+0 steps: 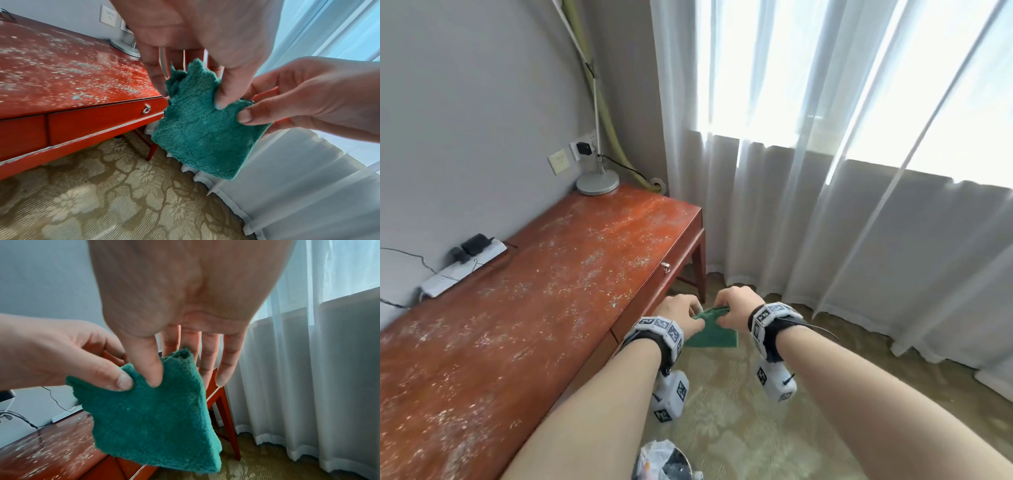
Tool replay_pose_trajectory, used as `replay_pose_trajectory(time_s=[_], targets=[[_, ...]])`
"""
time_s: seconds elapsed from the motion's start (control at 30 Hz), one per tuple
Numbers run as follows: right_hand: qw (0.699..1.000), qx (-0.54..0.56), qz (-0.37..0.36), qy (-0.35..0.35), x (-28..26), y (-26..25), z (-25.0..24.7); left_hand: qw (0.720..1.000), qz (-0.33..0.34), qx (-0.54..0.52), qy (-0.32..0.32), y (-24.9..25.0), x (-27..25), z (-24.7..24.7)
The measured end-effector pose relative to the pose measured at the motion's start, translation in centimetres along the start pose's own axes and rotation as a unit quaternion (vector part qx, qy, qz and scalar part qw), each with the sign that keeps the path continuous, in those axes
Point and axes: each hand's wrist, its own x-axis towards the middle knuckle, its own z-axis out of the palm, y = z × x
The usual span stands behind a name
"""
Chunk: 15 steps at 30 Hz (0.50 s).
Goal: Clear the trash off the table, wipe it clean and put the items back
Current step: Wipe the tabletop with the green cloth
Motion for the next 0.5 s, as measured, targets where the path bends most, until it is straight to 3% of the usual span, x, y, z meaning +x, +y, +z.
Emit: replay_pose_trajectory(time_s=[0.23,0.5], targets=[[0.997,-0.054,-0.031,-0.037,9.5,2.3,-4.2,0.996,-0.027,-0.057,0.06,2.4,9.7,-1.0],[0.988,-0.124,-0.016,-0.086,25.0,3.3,-9.1,0.996,-0.042,-0.065,0.052,2.7,23.4,-7.0]])
